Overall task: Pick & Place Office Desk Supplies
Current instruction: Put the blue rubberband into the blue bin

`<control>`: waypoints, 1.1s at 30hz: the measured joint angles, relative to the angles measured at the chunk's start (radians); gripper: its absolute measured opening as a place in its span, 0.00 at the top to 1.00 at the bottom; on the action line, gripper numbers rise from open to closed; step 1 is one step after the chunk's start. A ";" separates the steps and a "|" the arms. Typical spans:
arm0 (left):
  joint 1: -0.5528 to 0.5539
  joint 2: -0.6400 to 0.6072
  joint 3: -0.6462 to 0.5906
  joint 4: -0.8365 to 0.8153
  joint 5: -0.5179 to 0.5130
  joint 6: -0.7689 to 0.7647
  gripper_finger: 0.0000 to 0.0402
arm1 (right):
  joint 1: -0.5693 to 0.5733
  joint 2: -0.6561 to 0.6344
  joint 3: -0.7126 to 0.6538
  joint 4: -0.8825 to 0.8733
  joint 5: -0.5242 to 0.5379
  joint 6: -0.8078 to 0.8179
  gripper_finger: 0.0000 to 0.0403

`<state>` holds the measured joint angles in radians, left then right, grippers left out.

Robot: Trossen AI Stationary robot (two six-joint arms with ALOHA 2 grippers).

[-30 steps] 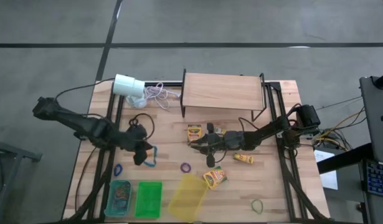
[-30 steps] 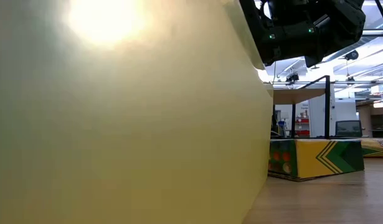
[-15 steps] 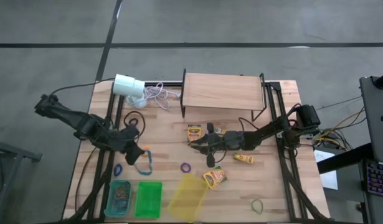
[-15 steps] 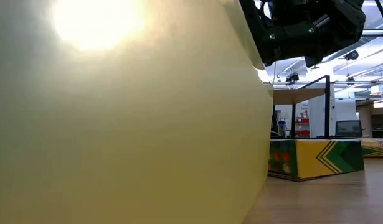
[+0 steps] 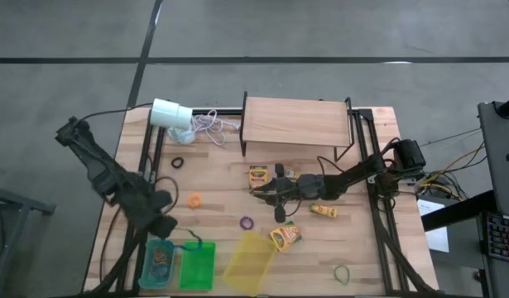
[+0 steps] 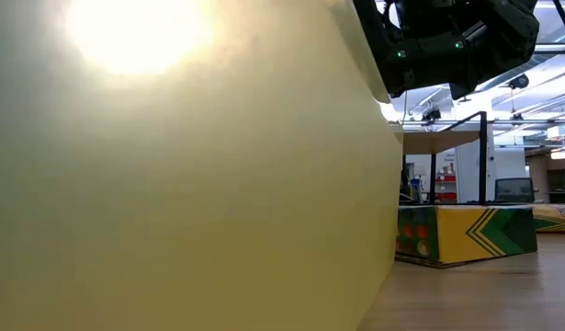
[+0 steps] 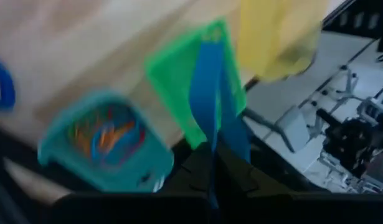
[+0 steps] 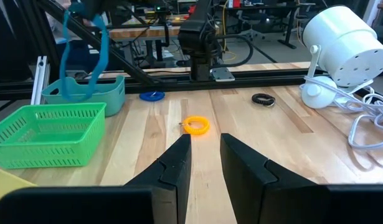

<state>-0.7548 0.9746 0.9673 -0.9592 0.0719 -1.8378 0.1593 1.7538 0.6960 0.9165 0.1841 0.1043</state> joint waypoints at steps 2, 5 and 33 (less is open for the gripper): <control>-0.066 0.012 0.005 0.000 0.001 -0.084 0.96 | 0.000 0.000 0.000 0.000 0.000 0.000 0.79; -0.161 0.030 0.011 -0.004 0.000 -0.211 0.96 | 0.000 0.000 0.000 0.000 0.000 0.000 0.79; -0.351 0.156 0.009 -0.025 0.023 -0.475 0.96 | 0.000 0.000 0.000 0.000 0.000 0.000 0.79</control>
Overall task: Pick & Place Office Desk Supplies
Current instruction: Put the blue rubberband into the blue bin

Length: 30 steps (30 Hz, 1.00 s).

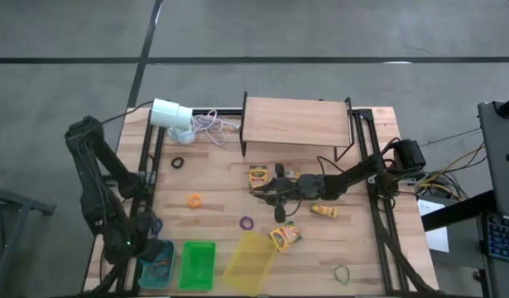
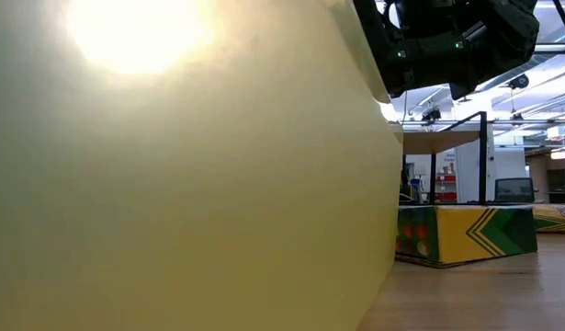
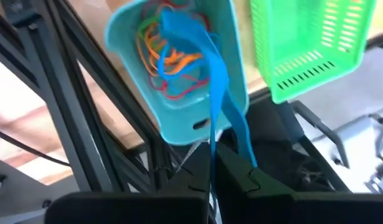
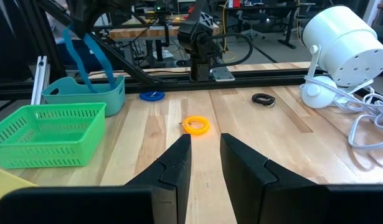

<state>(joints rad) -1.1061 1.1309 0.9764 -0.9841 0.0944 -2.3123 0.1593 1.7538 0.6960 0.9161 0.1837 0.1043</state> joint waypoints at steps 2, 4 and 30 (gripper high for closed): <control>0.000 0.016 0.000 -0.018 0.000 0.000 0.96 | 0.000 0.000 0.000 0.000 0.000 0.000 0.79; 0.000 0.036 0.000 -0.030 0.000 0.000 0.96 | 0.000 0.000 0.000 0.000 0.000 0.000 0.79; 0.004 0.209 -0.241 0.289 0.070 -0.095 0.96 | 0.000 0.000 0.000 0.000 0.000 0.000 0.79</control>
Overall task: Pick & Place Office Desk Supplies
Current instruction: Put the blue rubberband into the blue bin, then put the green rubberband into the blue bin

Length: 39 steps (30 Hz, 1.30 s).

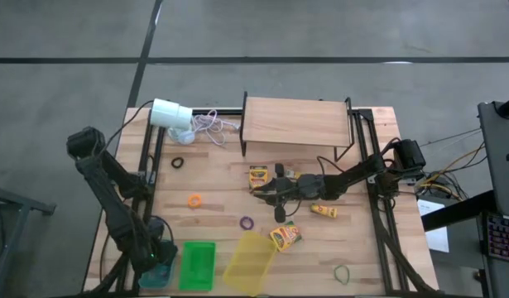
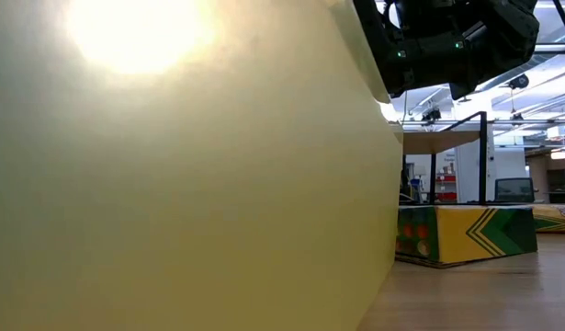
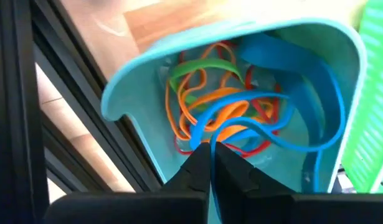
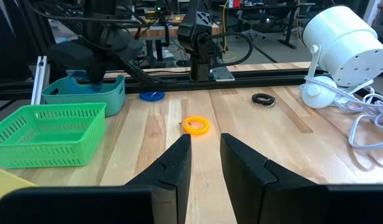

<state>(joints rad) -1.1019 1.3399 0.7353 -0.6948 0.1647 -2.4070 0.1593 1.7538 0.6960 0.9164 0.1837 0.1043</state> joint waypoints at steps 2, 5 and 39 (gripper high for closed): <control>0.002 -0.005 0.000 0.001 -0.007 0.000 0.96 | 0.000 0.000 0.000 0.000 0.000 0.000 0.79; 0.003 -0.013 -0.001 0.004 -0.016 0.002 0.93 | 0.000 0.000 0.000 0.000 0.000 0.000 0.79; 0.004 -0.173 -0.003 -0.022 -0.157 0.059 0.63 | 0.000 0.000 0.000 0.000 0.000 0.000 0.79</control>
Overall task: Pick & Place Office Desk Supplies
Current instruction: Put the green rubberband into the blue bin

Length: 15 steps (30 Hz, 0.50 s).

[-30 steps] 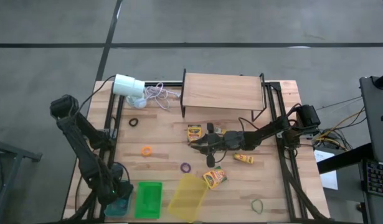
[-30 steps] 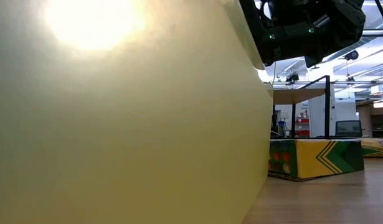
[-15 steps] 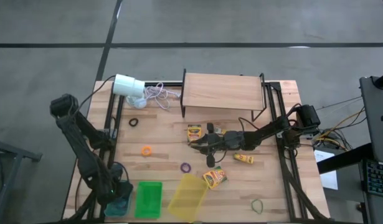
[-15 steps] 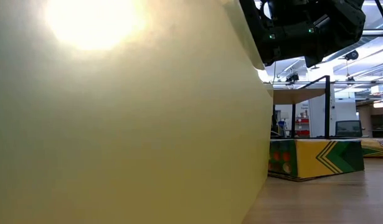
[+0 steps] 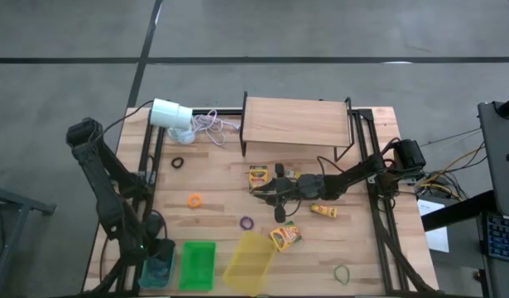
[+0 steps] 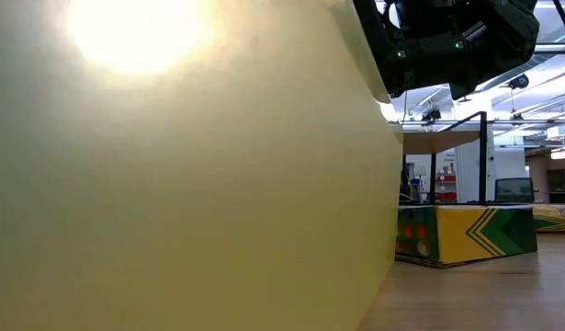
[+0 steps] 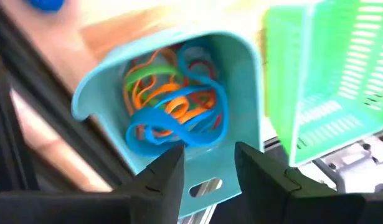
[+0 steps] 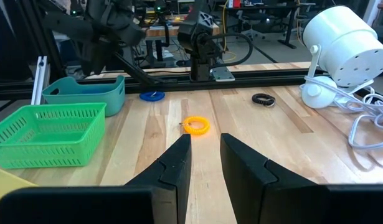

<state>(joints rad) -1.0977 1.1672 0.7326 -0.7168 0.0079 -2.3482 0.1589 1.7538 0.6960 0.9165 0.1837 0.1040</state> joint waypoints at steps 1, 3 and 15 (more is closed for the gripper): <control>0.000 -0.007 0.000 -0.007 -0.018 0.014 0.63 | 0.000 0.000 0.000 0.000 0.000 0.000 0.79; 0.000 -0.026 0.000 -0.030 -0.052 0.049 0.63 | 0.000 0.000 0.000 0.000 0.000 0.000 0.79; 0.114 -0.109 0.000 -0.155 -0.568 0.570 0.63 | 0.000 0.000 0.000 0.000 0.000 0.000 0.79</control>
<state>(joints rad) -0.9833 1.0580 0.7326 -0.8720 -0.5599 -1.7781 0.1589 1.7538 0.6960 0.9165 0.1833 0.1040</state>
